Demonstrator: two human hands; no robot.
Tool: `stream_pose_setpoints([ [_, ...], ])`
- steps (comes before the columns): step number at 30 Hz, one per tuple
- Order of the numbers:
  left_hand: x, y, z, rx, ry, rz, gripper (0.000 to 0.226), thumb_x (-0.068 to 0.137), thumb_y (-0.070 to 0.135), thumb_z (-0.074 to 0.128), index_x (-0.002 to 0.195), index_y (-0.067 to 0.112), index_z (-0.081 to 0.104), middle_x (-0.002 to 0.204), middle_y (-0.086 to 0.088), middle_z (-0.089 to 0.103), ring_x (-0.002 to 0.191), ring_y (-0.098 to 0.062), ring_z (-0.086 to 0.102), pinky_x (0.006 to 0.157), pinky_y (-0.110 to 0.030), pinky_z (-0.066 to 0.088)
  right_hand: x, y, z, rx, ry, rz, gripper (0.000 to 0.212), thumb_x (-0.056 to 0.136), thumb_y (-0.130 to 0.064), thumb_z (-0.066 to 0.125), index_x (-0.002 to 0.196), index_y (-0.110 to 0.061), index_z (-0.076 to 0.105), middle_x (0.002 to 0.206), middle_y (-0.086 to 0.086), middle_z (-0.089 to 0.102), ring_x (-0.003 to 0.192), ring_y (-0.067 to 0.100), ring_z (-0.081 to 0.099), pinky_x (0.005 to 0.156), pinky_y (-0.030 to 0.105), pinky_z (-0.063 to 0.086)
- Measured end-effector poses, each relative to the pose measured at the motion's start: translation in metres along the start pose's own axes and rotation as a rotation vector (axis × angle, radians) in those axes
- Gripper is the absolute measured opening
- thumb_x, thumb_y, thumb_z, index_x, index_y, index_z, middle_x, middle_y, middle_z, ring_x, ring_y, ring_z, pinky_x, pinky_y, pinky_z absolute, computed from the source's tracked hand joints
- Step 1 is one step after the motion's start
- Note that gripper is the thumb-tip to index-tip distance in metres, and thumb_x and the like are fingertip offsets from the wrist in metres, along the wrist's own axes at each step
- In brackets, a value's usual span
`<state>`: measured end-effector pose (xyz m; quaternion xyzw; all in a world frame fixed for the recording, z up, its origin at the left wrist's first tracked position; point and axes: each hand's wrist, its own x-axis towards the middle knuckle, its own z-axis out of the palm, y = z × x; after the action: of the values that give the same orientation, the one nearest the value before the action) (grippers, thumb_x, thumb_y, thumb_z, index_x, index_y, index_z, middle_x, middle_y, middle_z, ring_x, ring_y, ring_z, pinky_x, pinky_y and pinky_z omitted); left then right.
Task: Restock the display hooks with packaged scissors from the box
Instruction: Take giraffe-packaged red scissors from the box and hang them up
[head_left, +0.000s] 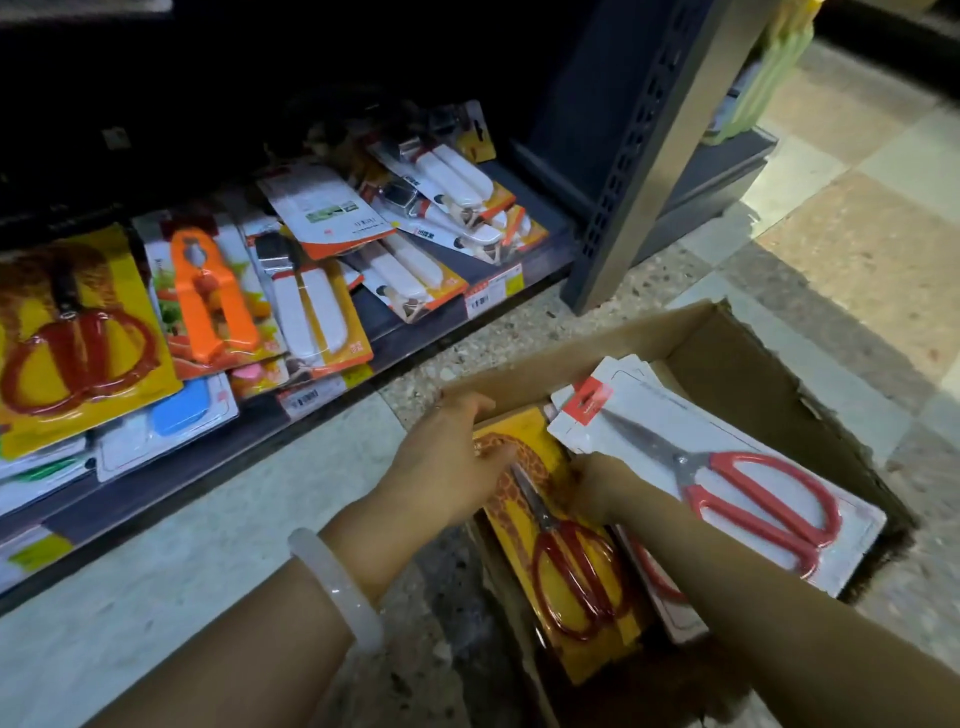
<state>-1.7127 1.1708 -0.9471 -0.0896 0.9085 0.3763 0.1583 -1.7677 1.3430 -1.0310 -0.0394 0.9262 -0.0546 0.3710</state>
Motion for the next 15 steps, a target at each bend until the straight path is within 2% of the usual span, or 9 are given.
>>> stream_pose_setpoints([
  [2,0.001,-0.003,0.001,-0.016,0.001,-0.014,0.052,0.089,0.033,0.061,0.136,0.020,0.044,0.139,-0.001,0.050,0.124,-0.017,0.050,0.101,-0.033,0.043,0.005,0.001,0.000,0.039,0.067,0.053,0.038,0.093,-0.034,0.052,0.119,-0.007,0.055,0.122,0.011,0.060,0.111,0.023,0.056,0.082,0.026,0.042],
  [4,0.000,-0.006,0.001,-0.021,0.005,-0.020,0.051,0.089,0.033,0.061,0.135,0.020,0.045,0.136,-0.001,0.052,0.122,-0.017,0.052,0.100,-0.033,0.045,0.008,0.000,0.000,0.069,0.080,0.072,0.042,0.087,-0.037,0.060,0.115,-0.006,0.056,0.116,0.011,0.062,0.106,0.024,0.058,0.077,0.026,0.042],
  [7,-0.003,-0.009,0.002,-0.026,0.010,-0.019,0.049,0.089,0.033,0.061,0.134,0.020,0.047,0.133,-0.002,0.054,0.118,-0.017,0.055,0.097,-0.030,0.045,0.006,-0.006,0.000,0.086,0.021,0.091,0.058,0.077,-0.037,0.074,0.119,-0.004,0.051,0.118,0.011,0.060,0.111,0.025,0.057,0.079,0.026,0.045],
  [9,-0.004,-0.010,0.002,-0.028,-0.001,-0.022,0.048,0.090,0.032,0.060,0.134,0.021,0.046,0.133,-0.001,0.054,0.116,-0.015,0.056,0.093,-0.027,0.046,0.004,-0.011,0.002,0.034,-0.010,0.092,0.062,0.075,-0.035,0.075,0.120,-0.002,0.050,0.119,0.012,0.059,0.112,0.026,0.057,0.086,0.029,0.048],
  [13,-0.005,-0.010,0.000,-0.065,-0.012,-0.030,0.049,0.088,0.032,0.062,0.134,0.023,0.046,0.132,-0.001,0.054,0.111,-0.015,0.058,0.094,-0.033,0.049,0.004,-0.017,0.013,-0.025,0.000,0.102,0.069,0.067,-0.041,0.080,0.118,-0.003,0.053,0.118,0.012,0.059,0.112,0.028,0.057,0.094,0.037,0.050],
  [15,-0.006,-0.010,-0.001,-0.075,-0.017,-0.033,0.050,0.088,0.031,0.063,0.134,0.022,0.046,0.133,0.000,0.053,0.111,-0.016,0.059,0.095,-0.035,0.049,0.006,-0.013,0.016,0.029,0.035,0.116,0.073,0.063,-0.039,0.083,0.119,-0.004,0.051,0.119,0.012,0.058,0.113,0.029,0.056,0.095,0.038,0.050],
])
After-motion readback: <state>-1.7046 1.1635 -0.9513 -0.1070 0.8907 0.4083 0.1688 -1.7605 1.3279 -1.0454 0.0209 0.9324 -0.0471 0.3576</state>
